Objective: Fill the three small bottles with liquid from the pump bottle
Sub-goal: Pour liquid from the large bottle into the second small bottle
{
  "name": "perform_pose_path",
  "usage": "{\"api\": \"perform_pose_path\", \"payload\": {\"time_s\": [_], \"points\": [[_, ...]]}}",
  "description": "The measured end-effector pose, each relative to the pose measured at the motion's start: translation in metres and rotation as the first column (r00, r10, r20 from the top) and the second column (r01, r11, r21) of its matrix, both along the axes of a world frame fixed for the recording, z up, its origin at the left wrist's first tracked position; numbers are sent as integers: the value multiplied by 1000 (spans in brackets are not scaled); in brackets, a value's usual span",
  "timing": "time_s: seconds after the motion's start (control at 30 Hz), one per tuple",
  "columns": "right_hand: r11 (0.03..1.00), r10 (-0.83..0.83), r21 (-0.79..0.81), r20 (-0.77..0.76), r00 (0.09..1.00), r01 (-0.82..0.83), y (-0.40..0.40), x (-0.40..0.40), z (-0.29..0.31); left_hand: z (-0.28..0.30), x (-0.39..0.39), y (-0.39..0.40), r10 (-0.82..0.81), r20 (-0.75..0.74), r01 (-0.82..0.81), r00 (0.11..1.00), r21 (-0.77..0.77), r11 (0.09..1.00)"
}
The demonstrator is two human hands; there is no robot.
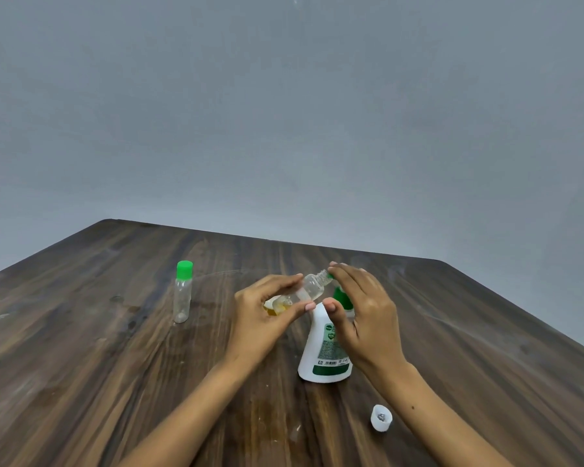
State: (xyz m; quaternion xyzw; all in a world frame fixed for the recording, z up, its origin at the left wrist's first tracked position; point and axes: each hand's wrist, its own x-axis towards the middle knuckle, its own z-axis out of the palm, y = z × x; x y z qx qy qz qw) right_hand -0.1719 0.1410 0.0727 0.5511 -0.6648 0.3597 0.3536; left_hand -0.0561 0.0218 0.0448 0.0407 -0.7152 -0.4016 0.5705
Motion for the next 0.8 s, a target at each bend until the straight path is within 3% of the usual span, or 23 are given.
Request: {"api": "perform_pose_path", "payload": {"time_s": [0.57, 0.8], "points": [[998, -66, 10, -109, 992, 67, 7, -2, 15, -3, -3, 0, 20, 20, -19, 1000, -13, 1000], [998, -57, -18, -75, 996, 56, 3, -1, 11, -3, -2, -1, 22, 19, -22, 1000, -9, 1000]]}}
